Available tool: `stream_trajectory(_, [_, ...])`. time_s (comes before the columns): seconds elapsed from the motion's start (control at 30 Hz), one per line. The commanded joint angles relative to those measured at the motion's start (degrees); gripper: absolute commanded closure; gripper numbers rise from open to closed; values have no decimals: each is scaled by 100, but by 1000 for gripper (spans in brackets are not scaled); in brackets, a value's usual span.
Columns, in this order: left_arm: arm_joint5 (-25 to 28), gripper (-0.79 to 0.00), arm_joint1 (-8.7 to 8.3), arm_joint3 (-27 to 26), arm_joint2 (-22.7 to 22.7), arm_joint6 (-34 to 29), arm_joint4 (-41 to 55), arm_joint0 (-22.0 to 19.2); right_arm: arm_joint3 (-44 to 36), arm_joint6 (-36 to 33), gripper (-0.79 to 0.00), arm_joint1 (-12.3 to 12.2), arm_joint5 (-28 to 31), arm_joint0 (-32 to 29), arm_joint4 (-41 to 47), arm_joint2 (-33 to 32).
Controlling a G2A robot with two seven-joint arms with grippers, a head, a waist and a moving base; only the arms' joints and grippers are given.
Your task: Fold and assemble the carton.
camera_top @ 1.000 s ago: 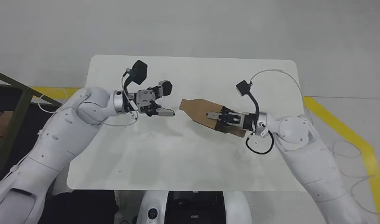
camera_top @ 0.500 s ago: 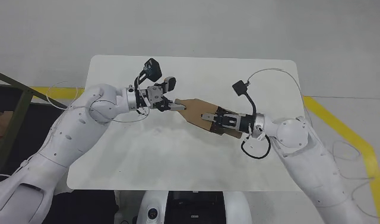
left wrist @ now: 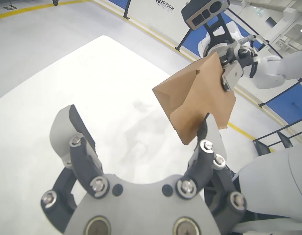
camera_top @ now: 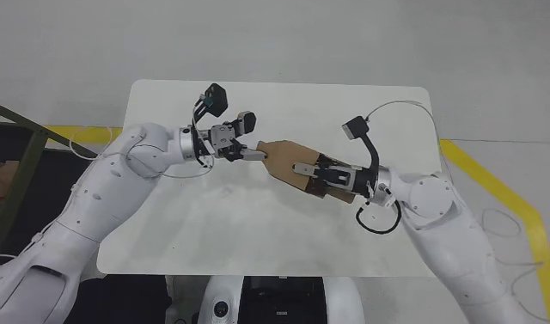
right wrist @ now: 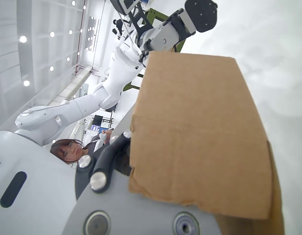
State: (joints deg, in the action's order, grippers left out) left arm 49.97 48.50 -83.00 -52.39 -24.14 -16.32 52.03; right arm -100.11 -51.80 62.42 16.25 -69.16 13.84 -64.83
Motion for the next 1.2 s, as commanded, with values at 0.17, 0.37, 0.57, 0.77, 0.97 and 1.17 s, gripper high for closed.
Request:
stream_trajectory(0.17, [135, -785, 24, 87, -22, -172, 370, 24, -53, -110, 0, -7, 124, -32, 179, -30])
stream_trajectory(0.37, [239, -785, 75, 198, 55, -386, 767, -61, -126, -218, 0, -11, 164, -31, 230, -11])
stream_trajectory(0.57, [298, -785, 136, 293, 172, -639, 1050, -162, -173, -328, 0, -5, 263, -11, 408, 26])
stream_trajectory(0.77, [390, -785, 197, 339, 255, -761, 1201, -249, -67, -504, 0, 25, 382, 101, 753, 154])
stream_trajectory(0.97, [534, -785, 243, 346, 317, -882, 1354, -292, 141, -626, 0, 76, 508, 263, 1103, 325])
stream_trajectory(1.17, [671, -785, 262, 374, 356, -1073, 1645, -320, 364, -699, 0, 131, 626, 409, 1421, 473])
